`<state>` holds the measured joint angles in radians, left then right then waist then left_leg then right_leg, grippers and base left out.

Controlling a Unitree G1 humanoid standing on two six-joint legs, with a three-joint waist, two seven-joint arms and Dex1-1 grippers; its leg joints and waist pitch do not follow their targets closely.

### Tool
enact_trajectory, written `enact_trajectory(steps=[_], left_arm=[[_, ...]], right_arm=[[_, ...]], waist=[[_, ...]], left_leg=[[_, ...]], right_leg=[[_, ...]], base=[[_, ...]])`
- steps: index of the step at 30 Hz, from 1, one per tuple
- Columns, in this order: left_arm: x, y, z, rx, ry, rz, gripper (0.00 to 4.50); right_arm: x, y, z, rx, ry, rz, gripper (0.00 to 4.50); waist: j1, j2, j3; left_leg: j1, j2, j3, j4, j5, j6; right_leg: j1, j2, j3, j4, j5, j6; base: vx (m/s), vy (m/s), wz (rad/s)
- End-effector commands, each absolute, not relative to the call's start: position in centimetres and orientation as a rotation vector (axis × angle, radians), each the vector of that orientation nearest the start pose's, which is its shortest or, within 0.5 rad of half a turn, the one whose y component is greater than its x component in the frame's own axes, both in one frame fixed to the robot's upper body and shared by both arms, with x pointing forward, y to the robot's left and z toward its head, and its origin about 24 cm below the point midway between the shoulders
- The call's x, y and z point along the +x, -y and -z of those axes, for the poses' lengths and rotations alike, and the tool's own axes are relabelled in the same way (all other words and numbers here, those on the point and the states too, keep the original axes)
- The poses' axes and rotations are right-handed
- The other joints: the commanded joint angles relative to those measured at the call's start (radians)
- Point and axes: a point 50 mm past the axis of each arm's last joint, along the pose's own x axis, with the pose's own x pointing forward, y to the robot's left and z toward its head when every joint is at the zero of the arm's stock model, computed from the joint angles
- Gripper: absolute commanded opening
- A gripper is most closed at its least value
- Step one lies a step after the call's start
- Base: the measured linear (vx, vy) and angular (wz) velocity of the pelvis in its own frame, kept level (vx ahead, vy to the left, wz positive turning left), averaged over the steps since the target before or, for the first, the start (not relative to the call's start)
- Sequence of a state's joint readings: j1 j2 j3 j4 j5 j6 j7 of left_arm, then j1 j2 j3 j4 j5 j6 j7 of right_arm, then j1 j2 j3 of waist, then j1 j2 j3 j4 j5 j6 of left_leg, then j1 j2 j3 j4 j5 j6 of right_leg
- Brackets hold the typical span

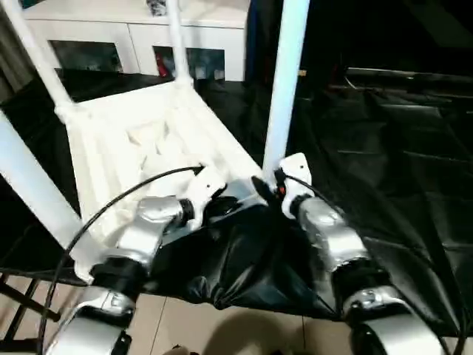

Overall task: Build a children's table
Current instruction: Rotate leg to tighten

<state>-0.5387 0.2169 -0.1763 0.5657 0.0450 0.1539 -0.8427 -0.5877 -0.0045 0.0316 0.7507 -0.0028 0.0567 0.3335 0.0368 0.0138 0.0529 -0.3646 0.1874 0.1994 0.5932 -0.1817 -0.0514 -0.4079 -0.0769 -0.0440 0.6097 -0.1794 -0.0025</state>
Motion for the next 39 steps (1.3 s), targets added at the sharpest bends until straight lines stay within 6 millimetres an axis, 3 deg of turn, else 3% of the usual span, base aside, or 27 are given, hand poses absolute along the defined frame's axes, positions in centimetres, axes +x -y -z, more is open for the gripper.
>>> enact_trajectory(steps=[1, 2, 7, 10, 13, 21, 26, 27, 32, 39], left_arm=[[32.5, -7.7, -5.2, 0.223, -0.255, 1.04, 0.0], [32.3, -7.7, -5.2, 0.226, -0.246, 1.06, 0.0], [31.8, -8.4, -5.2, 0.236, -0.234, 1.112, 0.0], [31.3, -9.7, -5.2, 0.249, -0.241, 1.169, 0.0], [31.1, -10.6, -5.2, 0.256, -0.252, 1.196, 0.0], [30.2, -12.8, -5.5, 0.272, -0.286, 1.302, 0.0], [29.8, -13.4, -5.8, 0.26, -0.291, 1.352, 0.0], [29.8, -13.5, -5.8, 0.258, -0.29, 1.358, 0.0], [29.3, -13.9, -6.1, 0.234, -0.307, 1.408, 0.0], [29.1, -14.5, -6.1, 0.239, -0.337, 1.437, 0.0]], right_arm=[[32.7, 3.6, -2.8, 0.016, -0.266, -0.689, 3.2], [32.8, 3.6, -3.1, 0.047, -0.253, -0.702, 3.34], [32.8, 4.2, -3.3, 0.019, -0.237, -0.744, 3.8], [32.9, 5.9, -3.5, -0.044, -0.224, -0.827, 3.92], [32.5, 7.0, -3.3, -0.094, -0.234, -0.933, 3.92], [31.5, 9.7, -3.8, -0.167, -0.258, -1.2, 3.92], [30.5, 10.6, -4.4, -0.184, -0.288, -1.383, 3.92], [30.5, 10.7, -4.4, -0.186, -0.291, -1.395, 3.66], [29.9, 11.2, -4.7, -0.215, -0.324, -1.507, 3.37], [29.3, 11.2, -4.6, -0.232, -0.348, -1.575, 2.79]], waist=[[0.0, -0.002, -0.059], [0.0, -0.005, -0.06], [0.001, -0.002, -0.059], [-0.001, -0.005, -0.058], [0.003, -0.006, -0.059], [0.017, -0.002, -0.058], [0.032, -0.007, -0.06], [0.035, -0.007, -0.06], [0.041, -0.008, -0.058], [0.045, -0.006, -0.059]], left_leg=[[0.012, 0.038, -0.027, -0.081, -0.322, -0.01], [0.01, 0.038, -0.025, -0.08, -0.309, -0.001], [0.009, 0.039, -0.025, -0.08, -0.303, 0.007], [0.007, 0.04, -0.025, -0.081, -0.302, 0.012], [0.005, 0.04, -0.021, -0.076, -0.278, 0.033], [0.009, 0.048, -0.02, -0.079, -0.281, 0.032], [0.008, 0.048, -0.017, -0.074, -0.247, 0.045], [0.007, 0.05, -0.017, -0.074, -0.237, 0.049], [0.008, 0.049, -0.017, -0.075, -0.244, 0.046], [0.01, 0.049, -0.016, -0.074, -0.236, 0.041]], right_leg=[[0.032, -0.061, 0.041, -0.09, -0.336, -0.183], [0.036, -0.061, 0.041, -0.087, -0.302, -0.195], [0.036, -0.063, 0.041, -0.088, -0.316, -0.197], [0.038, -0.064, 0.041, -0.086, -0.303, -0.203], [0.041, -0.063, 0.041, -0.082, -0.257, -0.219], [0.04, -0.061, 0.039, -0.076, -0.249, -0.236], [0.044, -0.062, 0.039, -0.071, -0.207, -0.252], [0.043, -0.062, 0.039, -0.069, -0.197, -0.253], [0.041, -0.063, 0.039, -0.072, -0.239, -0.247], [0.04, -0.061, 0.039, -0.07, -0.215, -0.25]], base=[[0.0, 0.0, 0.0], [0.0, 0.0, 0.0], [0.0, 0.0, 0.0], [0.0, 0.0, 0.0], [0.0, 0.0, 0.0], [0.0, 0.0, 0.0], [0.0, 0.0, 0.0], [0.0, 0.0, 0.0], [0.0, 0.0, 0.0], [0.0, 0.0, 0.0]])
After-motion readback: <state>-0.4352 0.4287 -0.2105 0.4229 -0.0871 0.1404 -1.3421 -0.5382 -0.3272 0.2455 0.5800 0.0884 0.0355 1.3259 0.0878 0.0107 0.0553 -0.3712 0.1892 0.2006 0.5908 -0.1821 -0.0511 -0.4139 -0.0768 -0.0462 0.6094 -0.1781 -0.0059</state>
